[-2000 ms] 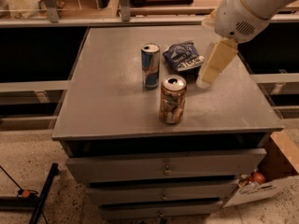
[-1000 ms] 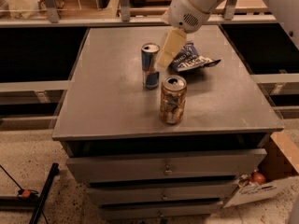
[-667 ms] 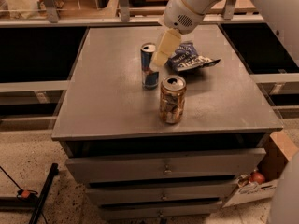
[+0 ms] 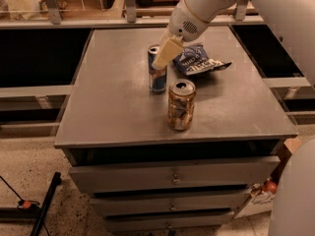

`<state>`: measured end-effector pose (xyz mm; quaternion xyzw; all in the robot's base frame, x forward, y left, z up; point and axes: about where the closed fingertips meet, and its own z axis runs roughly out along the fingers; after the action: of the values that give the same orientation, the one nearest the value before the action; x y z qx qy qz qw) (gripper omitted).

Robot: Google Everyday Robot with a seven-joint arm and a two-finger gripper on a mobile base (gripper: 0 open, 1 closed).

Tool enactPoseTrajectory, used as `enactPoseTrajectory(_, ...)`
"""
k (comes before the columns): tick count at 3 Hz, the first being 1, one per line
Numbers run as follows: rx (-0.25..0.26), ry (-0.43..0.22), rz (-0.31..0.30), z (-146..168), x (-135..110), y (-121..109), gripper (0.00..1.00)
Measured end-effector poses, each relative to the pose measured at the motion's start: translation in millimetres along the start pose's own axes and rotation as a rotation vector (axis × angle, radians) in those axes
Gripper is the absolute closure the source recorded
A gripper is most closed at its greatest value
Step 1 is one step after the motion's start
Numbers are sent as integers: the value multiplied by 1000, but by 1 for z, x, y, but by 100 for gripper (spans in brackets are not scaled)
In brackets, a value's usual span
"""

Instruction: Pick redbull can

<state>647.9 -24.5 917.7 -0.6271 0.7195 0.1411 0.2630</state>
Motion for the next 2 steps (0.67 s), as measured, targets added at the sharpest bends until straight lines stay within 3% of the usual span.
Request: enactPoseTrajectory(2,-24,11,-30,-5,-18,4,87)
